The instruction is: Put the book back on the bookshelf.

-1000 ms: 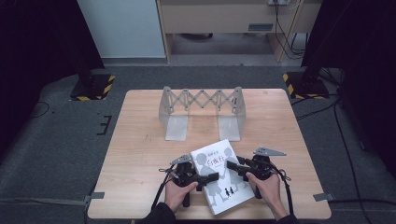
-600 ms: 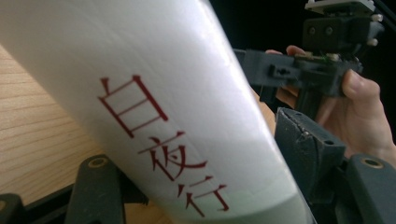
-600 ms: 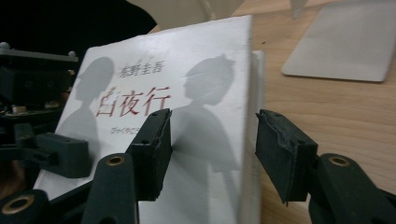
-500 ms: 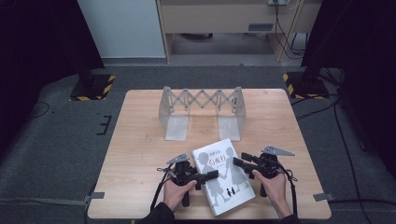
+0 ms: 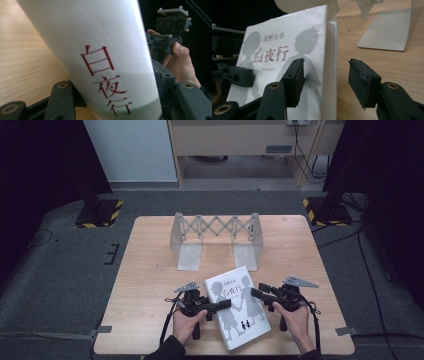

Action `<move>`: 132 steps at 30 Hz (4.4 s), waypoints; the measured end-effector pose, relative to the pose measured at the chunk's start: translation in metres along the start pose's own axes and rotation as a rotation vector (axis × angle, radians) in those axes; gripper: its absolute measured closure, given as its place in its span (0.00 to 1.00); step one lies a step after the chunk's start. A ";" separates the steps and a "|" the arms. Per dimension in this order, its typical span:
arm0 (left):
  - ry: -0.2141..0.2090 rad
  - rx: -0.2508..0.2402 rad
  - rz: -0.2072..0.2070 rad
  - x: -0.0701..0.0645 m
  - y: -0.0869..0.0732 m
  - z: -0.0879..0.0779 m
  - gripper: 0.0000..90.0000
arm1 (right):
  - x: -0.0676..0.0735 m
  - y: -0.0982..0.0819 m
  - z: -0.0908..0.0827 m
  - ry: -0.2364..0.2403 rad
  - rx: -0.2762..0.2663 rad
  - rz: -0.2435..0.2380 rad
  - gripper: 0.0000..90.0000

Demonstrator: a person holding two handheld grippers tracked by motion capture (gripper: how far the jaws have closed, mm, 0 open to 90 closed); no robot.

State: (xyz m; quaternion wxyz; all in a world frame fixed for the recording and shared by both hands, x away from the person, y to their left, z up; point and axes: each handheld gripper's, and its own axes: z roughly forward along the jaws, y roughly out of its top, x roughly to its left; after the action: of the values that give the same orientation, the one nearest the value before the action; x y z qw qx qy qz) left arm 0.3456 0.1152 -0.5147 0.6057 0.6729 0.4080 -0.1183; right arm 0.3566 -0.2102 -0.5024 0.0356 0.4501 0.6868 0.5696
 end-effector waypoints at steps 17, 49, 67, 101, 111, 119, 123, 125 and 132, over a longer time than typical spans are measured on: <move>0.001 -0.042 0.052 -0.013 0.019 -0.019 0.57 | -0.021 -0.003 -0.011 -0.222 0.074 -0.078 0.47; 0.028 -0.087 0.198 -0.018 0.023 -0.022 0.55 | -0.054 -0.017 -0.013 -0.512 0.246 -0.194 0.21; 0.009 -0.090 0.145 -0.024 0.025 -0.012 0.58 | -0.055 -0.017 -0.013 -0.507 0.241 -0.202 0.20; 0.243 -0.187 0.240 -0.049 0.079 -0.092 0.59 | -0.054 -0.018 -0.010 -0.538 0.270 -0.208 0.10; 0.361 -0.224 0.282 -0.041 0.101 -0.109 0.59 | -0.054 -0.018 -0.009 -0.539 0.270 -0.208 0.10; 0.429 -0.251 0.281 -0.031 0.117 -0.113 0.59 | -0.054 -0.018 -0.009 -0.539 0.270 -0.208 0.10; 0.465 -0.247 0.287 -0.027 0.121 -0.115 0.59 | -0.054 -0.018 -0.009 -0.539 0.270 -0.208 0.10; 0.488 -0.241 0.294 -0.025 0.124 -0.114 0.59 | -0.054 -0.018 -0.010 -0.539 0.270 -0.207 0.10; 0.541 -0.246 0.298 -0.018 0.132 -0.115 0.59 | -0.054 -0.017 -0.009 -0.539 0.270 -0.210 0.10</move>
State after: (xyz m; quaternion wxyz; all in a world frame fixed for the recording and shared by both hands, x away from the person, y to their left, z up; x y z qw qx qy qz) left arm 0.3868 0.2217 -0.3804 0.5626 0.6541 0.4625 0.2046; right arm 0.3734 -0.2522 -0.5386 0.2148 0.5123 0.7647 0.3267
